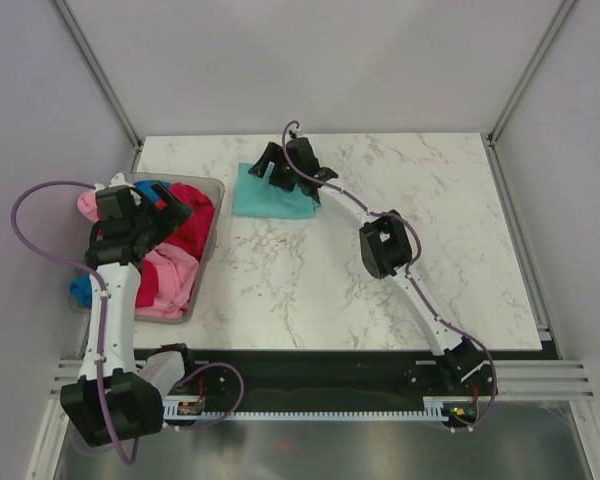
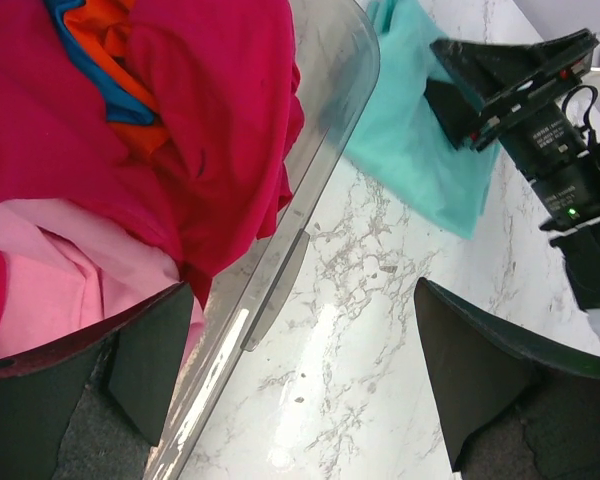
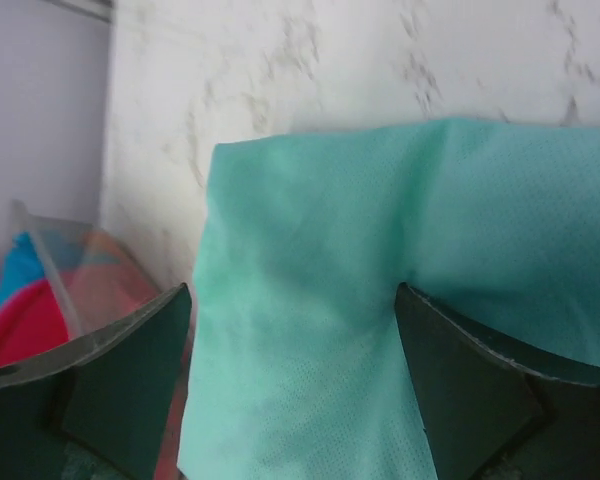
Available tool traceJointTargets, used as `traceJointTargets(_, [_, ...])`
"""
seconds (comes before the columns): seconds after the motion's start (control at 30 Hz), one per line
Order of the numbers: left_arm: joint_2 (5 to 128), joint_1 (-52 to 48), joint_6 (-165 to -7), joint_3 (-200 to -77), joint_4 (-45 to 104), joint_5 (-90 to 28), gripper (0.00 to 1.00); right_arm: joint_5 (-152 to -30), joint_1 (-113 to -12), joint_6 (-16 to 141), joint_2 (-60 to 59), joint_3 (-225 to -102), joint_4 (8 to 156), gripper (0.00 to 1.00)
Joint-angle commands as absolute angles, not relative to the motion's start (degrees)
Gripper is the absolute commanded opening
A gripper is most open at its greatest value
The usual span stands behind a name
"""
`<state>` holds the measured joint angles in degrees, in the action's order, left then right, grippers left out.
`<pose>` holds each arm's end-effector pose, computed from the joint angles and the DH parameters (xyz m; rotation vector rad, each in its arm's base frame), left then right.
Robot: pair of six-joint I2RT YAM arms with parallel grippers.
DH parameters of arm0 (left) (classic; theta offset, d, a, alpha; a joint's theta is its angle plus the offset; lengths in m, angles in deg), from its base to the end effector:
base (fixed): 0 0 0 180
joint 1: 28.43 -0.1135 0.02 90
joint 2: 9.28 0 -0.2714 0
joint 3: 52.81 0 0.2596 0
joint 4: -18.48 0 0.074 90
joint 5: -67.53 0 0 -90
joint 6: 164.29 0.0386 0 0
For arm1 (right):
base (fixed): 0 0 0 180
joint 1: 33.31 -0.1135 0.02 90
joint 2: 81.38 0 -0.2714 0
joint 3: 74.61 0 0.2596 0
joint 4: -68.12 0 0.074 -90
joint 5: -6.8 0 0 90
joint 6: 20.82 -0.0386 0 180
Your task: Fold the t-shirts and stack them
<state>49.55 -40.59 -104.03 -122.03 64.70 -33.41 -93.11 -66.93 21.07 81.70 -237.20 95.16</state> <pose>0.2221 0.0404 0.3270 -0.6880 2.0991 -0.3812 0.5281 0.3591 0.1385 0.1638 2.2117 1.0240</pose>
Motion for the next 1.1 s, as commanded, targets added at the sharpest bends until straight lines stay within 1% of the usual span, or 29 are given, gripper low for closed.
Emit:
traceJointTargets(0.0, [49.7,-40.6,-103.5,-121.8,62.7,-35.4,1.0,-98.9,-66.2,12.9,92.8,-239.5,74.5,0.95])
traceJointTargets(0.03, [50.0,-40.5,-103.5,-121.9,62.5,-35.7,1.0,-99.8,-66.4,12.4,93.4,-240.0,62.0,0.97])
traceJointTargets(0.07, [50.8,-40.6,-103.5,-121.8,62.7,-35.9,1.0,-99.7,-66.8,11.2,93.2,-239.1,55.3,0.98])
traceJointTargets(0.13, [51.2,-40.5,-103.2,-121.9,62.6,-36.0,1.0,-95.7,-66.9,11.6,88.8,-234.2,43.5,0.98])
traceJointTargets(0.23, [50.6,-40.4,-103.3,-121.5,62.1,-34.7,1.0,-92.0,-66.4,16.2,80.7,-233.0,42.7,0.98])
traceJointTargets(0.3, [50.2,-39.5,-103.3,-121.5,61.4,-33.9,1.0,-93.4,-65.0,16.7,74.3,-231.9,42.9,0.98])
traceJointTargets(0.37, [50.8,-38.3,-103.1,-122.2,60.8,-32.0,1.0,-97.3,-63.9,16.1,68.9,-229.0,43.2,0.98])
traceJointTargets(0.4, [51.6,-37.3,-102.9,-123.8,60.4,-31.9,0.99,-98.7,-62.8,15.7,62.3,-223.3,43.3,0.98])
traceJointTargets(0.47, [55.7,-36.4,-102.6,-126.7,60.2,-32.2,0.99,-102.8,-61.7,16.3,54.4,-215.0,44.3,0.98])
traceJointTargets(0.5, [57.9,-35.6,-102.1,-130.7,60.0,-32.6,0.98,-103.8,-61.0,18.3,45.8,-204.4,44.4,0.98])
traceJointTargets(0.53, [60.2,-35.3,-101.6,-133.3,60.0,-33.3,0.98,-104.0,-60.7,19.7,41.3,-198.7,44.9,0.98])
traceJointTargets(0.57, [66.2,-35.1,-100.6,-139.5,60.1,-34.3,0.98,-103.3,-60.3,21.4,36.7,-193.1,46.0,0.98])
traceJointTargets(0.6, [69.3,-35.2,-100.2,-143.2,61.0,-35.1,0.97,-102.5,-60.3,23.5,28.0,-183.0,49.2,0.98])
traceJointTargets(0.63, [73.0,-35.2,-99.8,-147.4,63.5,-36.9,0.96,-101.7,-60.2,26.6,23.8,-178.1,50.8,0.98])
traceJointTargets(0.67, [79.7,-35.2,-98.7,-155.8,64.8,-37.3,0.95,-100.3,-60.2,28.0,16.1,-169.3,54.2,0.98])
traceJointTargets(0.7, [83.6,-35.2,-98.6,-159.7,65.7,-37.5,0.95,-99.4,-60.2,28.9,12.4,-165.1,54.2,0.98])
traceJointTargets(0.73, [87.0,-35.2,-98.4,-163.5,67.6,-38.2,0.94,-98.4,-60.2,29.1,8.9,-160.8,57.3,0.98])
traceJointTargets(0.77, [94.4,-35.3,-98.0,-171.2,68.5,-38.8,0.9,-97.4,-60.3,28.6,2.3,-156.5,57.8,0.98])
traceJointTargets(0.8, [97.7,-35.1,-98.0,-174.3,69.0,-39.3,0.87,-97.1,-60.5,28.0,-0.9,-147.9,58.6,0.98])
traceJointTargets(0.83, [100.9,-34.9,-98.2,-177.2,69.1,-41.6,0.85,-97.1,-60.7,27.5,-4.1,-143.7,58.7,0.98])
traceJointTargets(0.87, [104.5,-34.6,-98.4,-182.3,69.2,-42.7,0.84,-96.6,-61.1,27.3,-10.3,-139.9,59.5,0.98])
traceJointTargets(0.9, [110.5,-34.5,-98.4,-185.1,69.4,-43.6,0.84,-95.0,-61.2,27.8,-13.2,-133.4,62.0,0.98])
traceJointTargets(0.93, [114.0,-34.4,-98.5,-187.9,70.4,-45.7,0.84,-94.4,-61.3,28.2,-16.1,-130.5,63.4,0.98])
traceJointTargets(0.97, [116.7,-34.4,-98.5,-194.1,71.3,-46.0,0.83,-93.6,-61.3,29.5,-18.5,-128.3,65.1,0.98])
traceJointTargets(1.0, [121.8,-34.1,-98.2,-197.1,72.2,-45.7,0.83,-93.1,-61.3,30.5,-22.6,-126.2,69.8,0.98])
traceJointTargets(1.07, [125.5,-34.1,-98.0,-203.6,73.5,-44.4,0.83,-93.3,-61.4,32.5,-25.5,-125.7,74.5,0.98])
